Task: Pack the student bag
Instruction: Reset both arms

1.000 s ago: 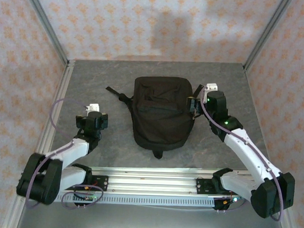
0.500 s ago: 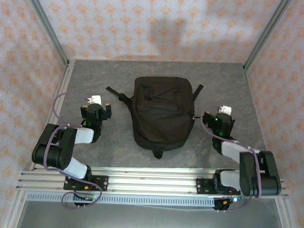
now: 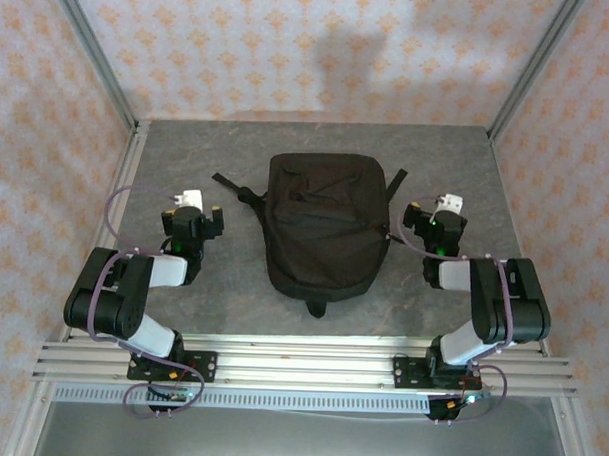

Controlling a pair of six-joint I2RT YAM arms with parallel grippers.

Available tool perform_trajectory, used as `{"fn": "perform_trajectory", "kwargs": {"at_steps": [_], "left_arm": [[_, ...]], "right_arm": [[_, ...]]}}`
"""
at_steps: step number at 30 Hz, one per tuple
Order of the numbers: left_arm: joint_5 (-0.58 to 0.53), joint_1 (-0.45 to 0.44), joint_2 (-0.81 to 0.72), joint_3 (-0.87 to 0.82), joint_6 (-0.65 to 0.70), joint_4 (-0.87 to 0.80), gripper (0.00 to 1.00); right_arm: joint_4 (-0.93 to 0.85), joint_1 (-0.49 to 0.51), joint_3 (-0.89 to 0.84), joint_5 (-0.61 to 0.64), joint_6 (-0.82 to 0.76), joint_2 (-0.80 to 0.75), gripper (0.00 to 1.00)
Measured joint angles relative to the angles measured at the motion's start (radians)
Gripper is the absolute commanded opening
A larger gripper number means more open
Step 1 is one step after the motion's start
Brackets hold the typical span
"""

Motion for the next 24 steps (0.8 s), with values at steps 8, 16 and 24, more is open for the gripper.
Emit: {"fn": "perform_trajectory", "kwargs": {"at_steps": [8,16,24], "left_arm": [[0.005,0.0,0.0,0.0,0.0,0.0,1.0],[0.005,0.0,0.0,0.001,0.0,0.0,1.0],[0.005,0.0,0.0,0.001,0.0,0.0,1.0]], "right_arm": [[-0.019,0.002,0.0,0.007,-0.002,0.0,0.99],[-0.022,0.002,0.0,0.007,-0.002,0.0,0.99],[-0.024,0.002,0.0,0.007,-0.002,0.0,0.99]]}}
